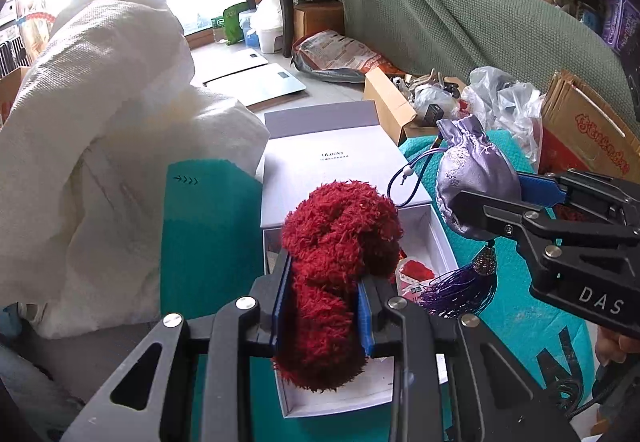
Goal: Organize soft objects
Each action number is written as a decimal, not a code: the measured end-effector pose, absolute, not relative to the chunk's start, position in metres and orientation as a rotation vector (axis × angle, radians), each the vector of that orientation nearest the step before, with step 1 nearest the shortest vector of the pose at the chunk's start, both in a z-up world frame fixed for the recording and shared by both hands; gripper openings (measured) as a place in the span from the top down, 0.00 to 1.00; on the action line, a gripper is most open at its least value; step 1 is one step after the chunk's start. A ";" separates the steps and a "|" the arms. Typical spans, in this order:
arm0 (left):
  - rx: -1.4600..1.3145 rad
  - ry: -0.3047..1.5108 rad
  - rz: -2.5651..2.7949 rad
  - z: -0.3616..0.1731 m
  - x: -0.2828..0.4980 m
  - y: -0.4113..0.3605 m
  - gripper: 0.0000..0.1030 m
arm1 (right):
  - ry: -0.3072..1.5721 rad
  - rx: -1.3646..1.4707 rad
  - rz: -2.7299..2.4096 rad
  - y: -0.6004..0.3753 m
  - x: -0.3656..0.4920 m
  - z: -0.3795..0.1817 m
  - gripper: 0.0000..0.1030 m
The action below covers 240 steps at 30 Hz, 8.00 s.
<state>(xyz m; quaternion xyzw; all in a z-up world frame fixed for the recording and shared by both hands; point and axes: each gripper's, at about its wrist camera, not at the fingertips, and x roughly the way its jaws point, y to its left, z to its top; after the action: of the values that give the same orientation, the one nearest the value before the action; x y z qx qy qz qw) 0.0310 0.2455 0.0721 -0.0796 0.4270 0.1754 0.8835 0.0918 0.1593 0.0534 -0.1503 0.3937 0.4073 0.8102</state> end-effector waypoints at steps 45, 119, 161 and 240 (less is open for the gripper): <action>-0.083 1.111 0.356 -0.036 0.031 0.211 0.62 | 1.006 -0.465 0.825 0.142 0.076 -0.070 0.58; -0.115 0.842 0.458 0.216 -0.041 0.192 0.35 | 0.698 -0.408 0.702 0.098 0.007 0.194 0.26; -0.155 0.892 0.412 0.155 -0.117 0.132 0.35 | 0.881 -0.399 0.615 0.022 -0.077 0.120 0.21; -0.175 0.924 0.389 0.150 -0.123 0.131 0.35 | 0.886 -0.442 0.581 0.023 -0.081 0.119 0.21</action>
<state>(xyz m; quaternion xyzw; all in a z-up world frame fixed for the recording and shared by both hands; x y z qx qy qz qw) -0.1226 0.1307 0.1502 -0.0839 0.4425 0.1860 0.8732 -0.0811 0.0234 0.1188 -0.2090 0.4190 0.2746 0.8399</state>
